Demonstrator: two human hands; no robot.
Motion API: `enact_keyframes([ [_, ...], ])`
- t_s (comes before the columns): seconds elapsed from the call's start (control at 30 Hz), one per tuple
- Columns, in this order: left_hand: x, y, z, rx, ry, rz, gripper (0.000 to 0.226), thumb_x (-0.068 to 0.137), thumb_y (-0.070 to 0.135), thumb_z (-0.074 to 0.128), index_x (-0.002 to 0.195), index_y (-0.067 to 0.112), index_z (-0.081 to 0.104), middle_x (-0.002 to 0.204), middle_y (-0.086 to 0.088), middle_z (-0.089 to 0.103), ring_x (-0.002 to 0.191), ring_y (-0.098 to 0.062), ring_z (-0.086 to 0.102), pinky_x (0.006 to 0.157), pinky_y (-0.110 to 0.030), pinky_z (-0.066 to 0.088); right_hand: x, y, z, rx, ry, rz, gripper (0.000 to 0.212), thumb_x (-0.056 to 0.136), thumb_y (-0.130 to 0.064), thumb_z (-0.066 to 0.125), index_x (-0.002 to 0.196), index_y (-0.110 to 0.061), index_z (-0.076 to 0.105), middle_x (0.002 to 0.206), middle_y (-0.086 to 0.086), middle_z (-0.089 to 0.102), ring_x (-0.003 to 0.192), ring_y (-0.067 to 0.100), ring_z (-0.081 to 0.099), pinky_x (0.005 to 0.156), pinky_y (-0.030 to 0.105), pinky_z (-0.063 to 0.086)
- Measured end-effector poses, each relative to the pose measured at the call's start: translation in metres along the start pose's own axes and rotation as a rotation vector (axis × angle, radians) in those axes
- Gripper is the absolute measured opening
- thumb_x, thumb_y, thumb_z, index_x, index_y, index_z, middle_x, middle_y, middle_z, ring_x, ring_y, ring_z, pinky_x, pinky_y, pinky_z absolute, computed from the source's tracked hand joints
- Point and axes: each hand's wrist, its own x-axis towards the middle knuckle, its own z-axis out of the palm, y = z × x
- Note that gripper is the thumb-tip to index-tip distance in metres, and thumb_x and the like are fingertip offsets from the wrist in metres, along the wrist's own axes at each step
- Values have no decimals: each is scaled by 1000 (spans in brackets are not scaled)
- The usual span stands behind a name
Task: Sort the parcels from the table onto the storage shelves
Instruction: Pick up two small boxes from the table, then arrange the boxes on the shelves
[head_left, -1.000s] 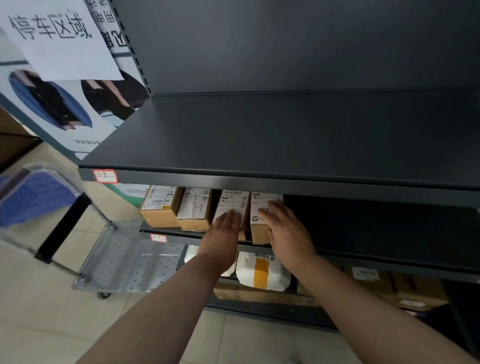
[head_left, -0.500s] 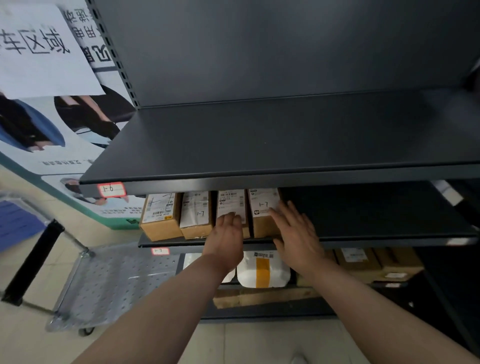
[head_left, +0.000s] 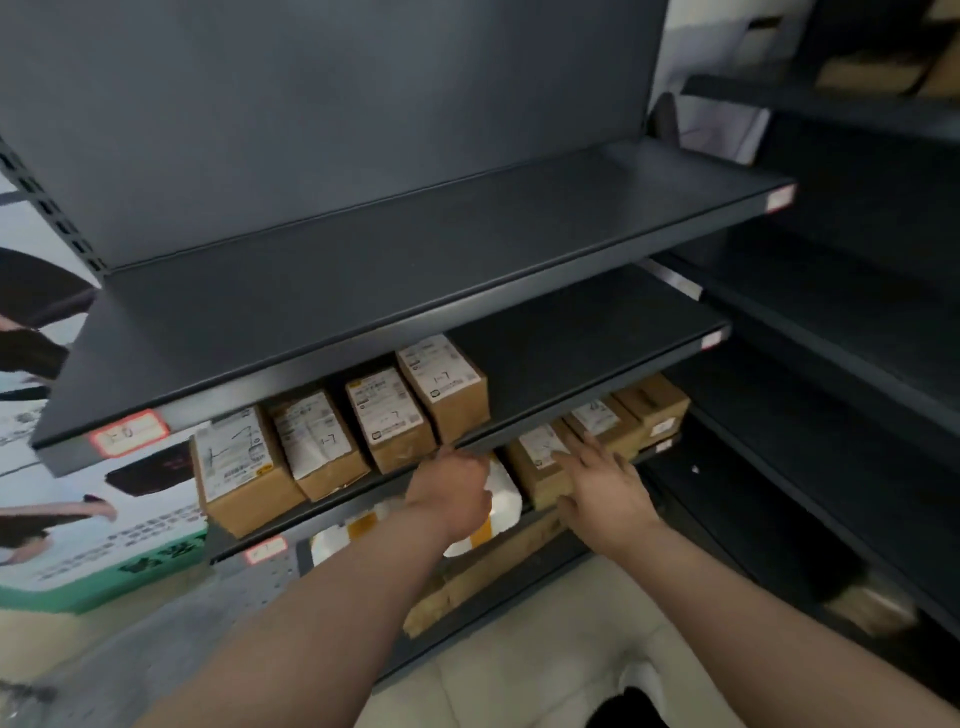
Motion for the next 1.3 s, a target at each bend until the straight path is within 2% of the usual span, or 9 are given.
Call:
enact_keyframes([
  [0.07,0,20,-1,20,-50,75,42,94,37,48,130,15,53,129,-8,54,122,-27,44,91,-36,45,-25,11,0,25,-9,85,59,95,-29,50,149,-25,27,159,-2,17,148,17,5,118,40,10],
  [0.23,5,86,-10,103,-87,257,47,91,40,51,131,16,51,132,-8,51,124,-27,41,99,-41,42,-88,50,-8,80,-20,308,57,96,-31,49,149,-24,29,159,-1,18,148,19,6,118,41,11],
  [0.4,-4,171,-11,152,-85,454,41,91,41,54,125,19,53,126,-8,54,118,-27,47,96,-39,44,-168,98,-18,98,-41,549,59,96,-29,49,150,-24,27,159,3,17,148,21,7,117,41,15],
  [0.57,-35,273,5,204,-114,661,48,92,38,56,135,19,48,134,-6,51,124,-26,44,100,-40,43,-276,131,-18,152,24,774,57,94,-28,50,148,-24,31,157,3,22,146,22,16,114,40,22],
  [0.73,-106,384,25,230,-180,864,53,92,40,57,140,20,44,136,-3,49,126,-24,40,101,-42,42,-415,152,-7,186,55,983,57,94,-28,48,148,-24,30,159,2,20,147,20,10,115,40,20],
  [1.03,-268,565,63,238,-206,1213,55,93,39,59,142,19,43,140,-4,48,129,-25,39,102,-43,42,-655,163,2,224,150,1352,59,93,-30,51,148,-26,31,158,0,21,147,20,12,114,41,22],
  [1.3,-391,686,100,360,-226,1548,51,94,37,57,139,18,44,138,-6,49,129,-27,39,100,-45,42,-807,153,18,282,244,1675,57,91,-33,54,145,-28,35,152,1,32,141,22,26,108,42,31],
])
